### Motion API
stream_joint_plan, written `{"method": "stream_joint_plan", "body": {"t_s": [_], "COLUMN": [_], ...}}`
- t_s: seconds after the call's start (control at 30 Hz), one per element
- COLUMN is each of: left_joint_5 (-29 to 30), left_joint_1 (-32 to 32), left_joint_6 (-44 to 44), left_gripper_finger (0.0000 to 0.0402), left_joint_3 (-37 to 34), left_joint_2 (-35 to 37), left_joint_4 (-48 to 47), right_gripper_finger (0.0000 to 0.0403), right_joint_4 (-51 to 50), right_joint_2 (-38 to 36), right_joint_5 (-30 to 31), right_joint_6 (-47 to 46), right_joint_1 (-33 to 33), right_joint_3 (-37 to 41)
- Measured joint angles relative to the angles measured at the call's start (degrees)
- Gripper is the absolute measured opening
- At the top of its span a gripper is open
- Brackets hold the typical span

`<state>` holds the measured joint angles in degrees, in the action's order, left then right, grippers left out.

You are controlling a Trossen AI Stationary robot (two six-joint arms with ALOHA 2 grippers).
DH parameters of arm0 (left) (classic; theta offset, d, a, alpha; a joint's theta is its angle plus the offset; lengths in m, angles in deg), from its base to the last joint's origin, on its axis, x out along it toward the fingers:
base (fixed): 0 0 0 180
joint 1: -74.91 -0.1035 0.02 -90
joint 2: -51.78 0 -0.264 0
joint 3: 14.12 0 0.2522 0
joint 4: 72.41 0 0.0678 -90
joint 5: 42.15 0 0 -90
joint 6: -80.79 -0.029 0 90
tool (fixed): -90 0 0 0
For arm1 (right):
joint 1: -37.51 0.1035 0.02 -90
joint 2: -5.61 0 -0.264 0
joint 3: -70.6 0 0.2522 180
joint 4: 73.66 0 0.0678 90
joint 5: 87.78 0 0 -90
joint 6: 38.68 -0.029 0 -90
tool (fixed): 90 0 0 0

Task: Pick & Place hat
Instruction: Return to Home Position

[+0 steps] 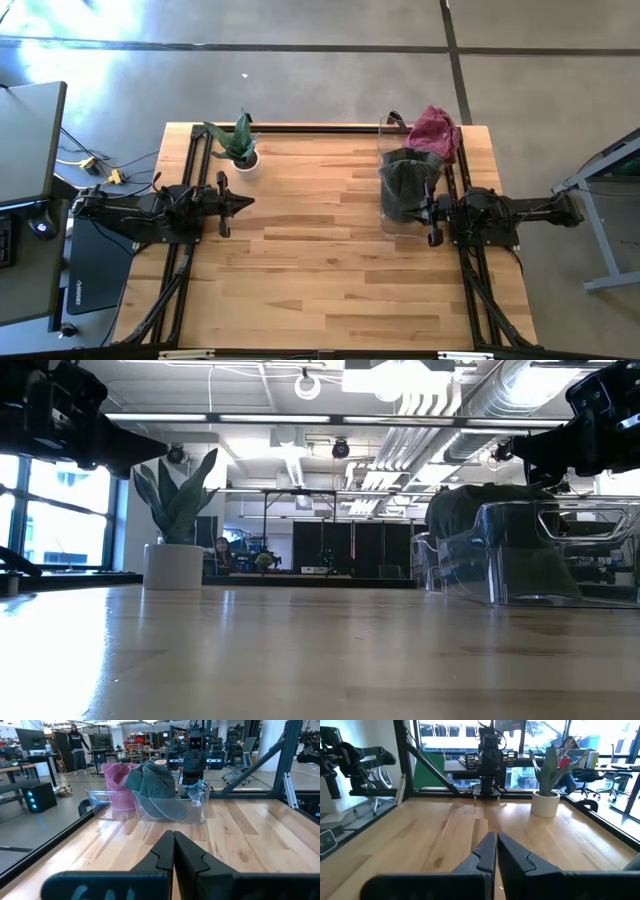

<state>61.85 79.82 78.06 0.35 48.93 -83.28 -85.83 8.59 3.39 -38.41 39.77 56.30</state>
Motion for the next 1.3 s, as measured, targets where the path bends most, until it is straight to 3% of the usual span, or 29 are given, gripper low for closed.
{"method": "stream_joint_plan", "body": {"t_s": [0.4,0.47,0.57,0.7,0.8,0.97,1.13,1.3], "left_joint_5": [-0.11,-0.35,-0.39,-0.33,-0.34,-0.37,-0.37,-0.39], "left_joint_1": [-0.02,-0.01,-0.02,-0.02,-0.02,-0.02,-0.01,-0.01], "left_joint_6": [0.06,0.09,0.09,0.09,0.07,0.07,0.04,0.04], "left_gripper_finger": [0.0,0.0,0.0,0.0,0.0,0.0,0.0,0.0], "left_joint_3": [0.0,0.0,0.0,0.0,0.0,0.0,0.0,0.0], "left_joint_2": [0.06,-0.11,-0.07,-0.07,-0.04,-0.04,-0.04,-0.04], "left_joint_4": [-0.01,0.2,0.06,0.01,0.01,0.0,0.0,0.0], "right_gripper_finger": [0.0012,0.0012,0.0012,0.0012,0.0012,0.0012,0.0012,0.0012], "right_joint_4": [2.96,6.93,11.24,3.11,1.77,-0.47,-0.24,-0.39], "right_joint_2": [-2.93,-2.95,-2.95,-2.95,-2.97,-2.97,-2.46,0.05], "right_joint_5": [-1.36,0.73,8.45,13.65,12.5,-1.61,0.59,-0.92], "right_joint_6": [-4.06,-4.6,-4.74,-8.38,-8.55,-1.47,-1.3,-0.35], "right_joint_1": [2.05,2.78,3.92,4.21,3.55,1.26,0.39,0.36], "right_joint_3": [0.02,0.02,0.03,0.04,0.04,0.04,0.04,0.04]}}
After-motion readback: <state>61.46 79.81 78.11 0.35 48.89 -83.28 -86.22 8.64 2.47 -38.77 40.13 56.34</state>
